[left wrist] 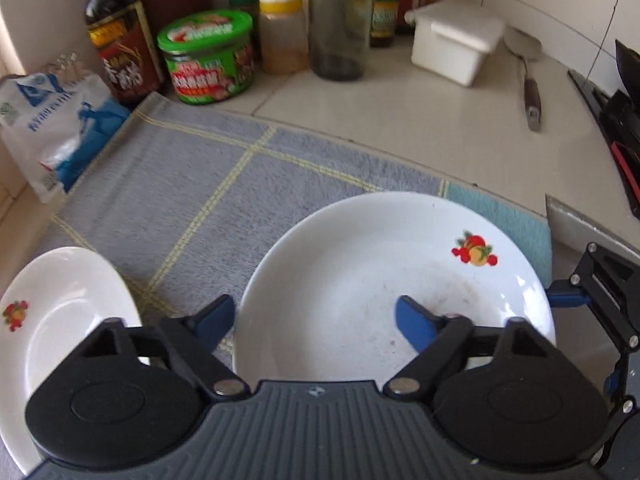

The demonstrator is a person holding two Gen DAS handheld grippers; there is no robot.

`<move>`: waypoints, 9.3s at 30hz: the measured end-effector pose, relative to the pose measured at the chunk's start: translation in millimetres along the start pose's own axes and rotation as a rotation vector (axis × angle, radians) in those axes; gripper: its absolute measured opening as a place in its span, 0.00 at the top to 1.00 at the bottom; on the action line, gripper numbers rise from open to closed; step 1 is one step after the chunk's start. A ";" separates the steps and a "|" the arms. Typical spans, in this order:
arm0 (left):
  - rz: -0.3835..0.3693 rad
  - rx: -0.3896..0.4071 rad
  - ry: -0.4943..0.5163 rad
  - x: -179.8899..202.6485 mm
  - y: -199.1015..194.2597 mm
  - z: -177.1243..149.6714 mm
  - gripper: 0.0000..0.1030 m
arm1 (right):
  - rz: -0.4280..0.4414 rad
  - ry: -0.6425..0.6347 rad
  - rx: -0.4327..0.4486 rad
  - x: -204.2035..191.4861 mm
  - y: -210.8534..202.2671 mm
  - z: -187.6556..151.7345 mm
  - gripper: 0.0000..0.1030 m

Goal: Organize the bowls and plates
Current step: 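Lift the gripped white plate off the towel with the left tool, then carry the held plate with the left tool over another white plate, then lower the held plate onto the other white plate with the left tool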

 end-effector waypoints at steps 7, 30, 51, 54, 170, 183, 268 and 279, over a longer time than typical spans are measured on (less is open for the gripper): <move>-0.041 -0.036 0.020 -4.8 6.1 6.5 0.26 | 0.023 0.005 -0.007 6.9 0.1 4.9 0.00; -0.051 -0.050 0.054 -5.9 1.7 7.2 0.26 | 0.022 -0.044 -0.069 8.7 -0.5 21.7 0.00; -0.024 0.013 0.024 -27.9 6.1 46.3 0.26 | 0.005 -0.096 -0.038 43.1 13.8 54.9 0.00; -0.016 0.018 0.015 -32.2 9.3 54.7 0.26 | 0.009 -0.101 -0.036 50.2 19.8 61.0 0.00; 0.010 -0.091 -0.433 -87.2 -57.7 -204.2 0.14 | 0.294 -0.413 0.040 -141.7 12.1 7.8 0.00; -0.091 -0.143 -0.354 -93.7 -49.5 -192.1 0.27 | 0.280 -0.404 0.033 -142.5 11.6 7.2 0.00; -0.135 -0.127 -0.081 -42.7 -29.7 45.2 0.30 | 0.133 -0.256 0.013 31.7 -4.6 53.8 0.00; -0.168 -0.145 -0.003 -28.6 -2.3 82.1 0.30 | 0.082 -0.168 -0.003 57.6 -5.9 46.3 0.00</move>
Point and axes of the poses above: each gripper's, at about its wrist camera, not at the fingertips, and y roughly the way its jaws point, x to its right, z to its top, the point moved 2 cm from there along y, roughly the way its jaws point, and after that the axes turned 15 degrees about -x, right-handed, at the moved point
